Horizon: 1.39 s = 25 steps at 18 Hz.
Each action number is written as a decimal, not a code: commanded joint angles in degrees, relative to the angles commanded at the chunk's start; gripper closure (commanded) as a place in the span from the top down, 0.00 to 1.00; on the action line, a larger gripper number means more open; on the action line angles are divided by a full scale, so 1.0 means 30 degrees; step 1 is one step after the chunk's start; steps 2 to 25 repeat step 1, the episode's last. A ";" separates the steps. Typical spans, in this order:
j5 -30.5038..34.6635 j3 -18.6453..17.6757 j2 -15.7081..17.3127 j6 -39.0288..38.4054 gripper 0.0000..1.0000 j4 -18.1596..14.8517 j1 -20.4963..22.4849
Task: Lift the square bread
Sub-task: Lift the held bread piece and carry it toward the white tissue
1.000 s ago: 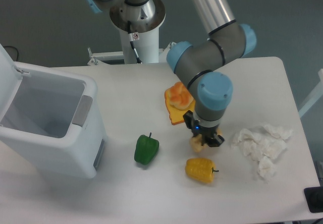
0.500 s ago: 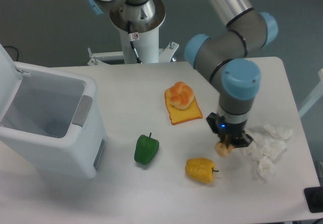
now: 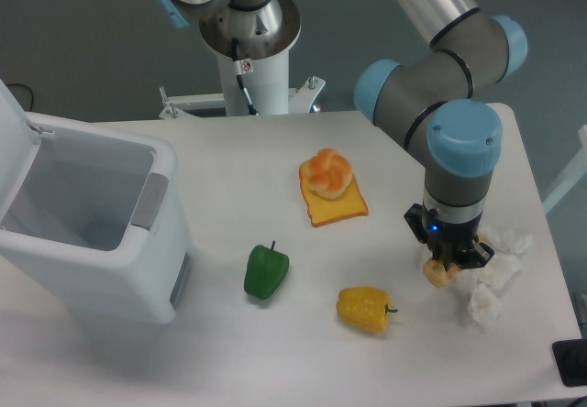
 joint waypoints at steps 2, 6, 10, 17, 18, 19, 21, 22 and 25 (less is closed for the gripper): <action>-0.0029 0.0000 0.0029 0.0000 0.25 0.0000 -0.0029; -0.0029 0.0000 0.0029 0.0000 0.25 0.0000 -0.0029; -0.0029 0.0000 0.0029 0.0000 0.25 0.0000 -0.0029; -0.0029 0.0000 0.0029 0.0000 0.25 0.0000 -0.0029; -0.0029 0.0000 0.0029 0.0000 0.25 0.0000 -0.0029; -0.0029 0.0000 0.0029 0.0000 0.25 0.0000 -0.0029; -0.0029 0.0000 0.0029 0.0000 0.25 0.0000 -0.0029; -0.0029 0.0000 0.0029 0.0000 0.25 0.0000 -0.0029; -0.0029 0.0000 0.0029 0.0000 0.25 0.0000 -0.0029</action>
